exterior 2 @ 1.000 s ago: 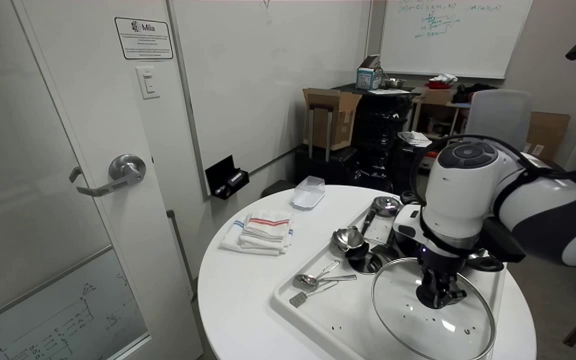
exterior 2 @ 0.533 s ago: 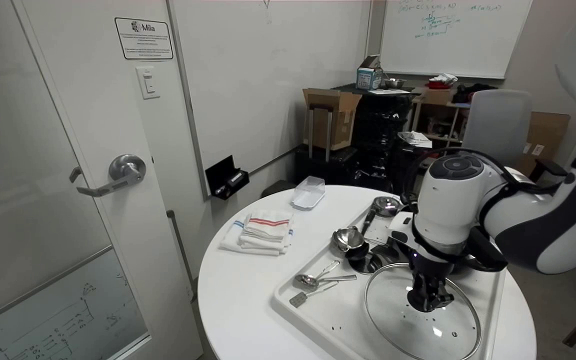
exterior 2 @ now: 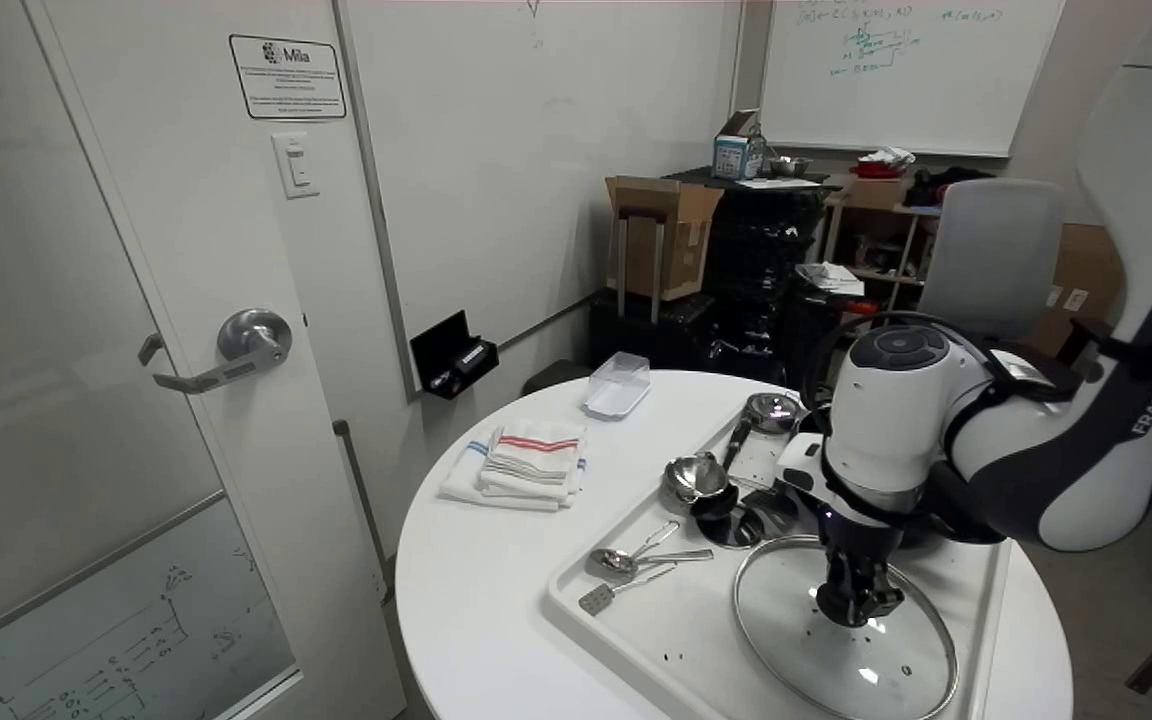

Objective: Take the lid off of the pot

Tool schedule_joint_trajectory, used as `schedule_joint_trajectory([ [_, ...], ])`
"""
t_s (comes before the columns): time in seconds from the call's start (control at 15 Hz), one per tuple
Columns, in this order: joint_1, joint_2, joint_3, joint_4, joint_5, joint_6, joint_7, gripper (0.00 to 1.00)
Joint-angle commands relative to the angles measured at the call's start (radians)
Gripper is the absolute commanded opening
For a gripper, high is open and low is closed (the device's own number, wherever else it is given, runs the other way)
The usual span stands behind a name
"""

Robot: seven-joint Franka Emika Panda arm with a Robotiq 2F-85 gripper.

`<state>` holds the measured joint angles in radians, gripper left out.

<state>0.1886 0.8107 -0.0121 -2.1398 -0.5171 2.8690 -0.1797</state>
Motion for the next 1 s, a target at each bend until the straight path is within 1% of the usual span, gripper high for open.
schedule_joint_trajectory([
  [0.0, -0.025, 0.008, 0.017, 0.011, 0.038, 0.010, -0.055, 0.25],
  [0.2, -0.033, 0.009, 0.021, 0.011, 0.051, 0.004, -0.068, 0.25],
  [0.27, -0.035, 0.007, 0.022, 0.010, 0.053, 0.003, -0.071, 0.75],
  [0.33, -0.037, 0.005, 0.023, 0.009, 0.055, 0.002, -0.073, 0.77],
  [0.4, -0.041, 0.002, 0.025, 0.007, 0.057, 0.000, -0.076, 0.82],
  [0.47, -0.044, 0.001, 0.027, 0.006, 0.059, -0.001, -0.079, 0.91],
  [0.53, -0.048, -0.004, 0.029, 0.004, 0.062, -0.003, -0.081, 0.97],
  [0.6, -0.051, -0.007, 0.031, 0.000, 0.064, -0.003, -0.083, 1.00],
  [0.93, -0.078, -0.047, 0.051, -0.034, 0.075, -0.011, -0.105, 1.00],
])
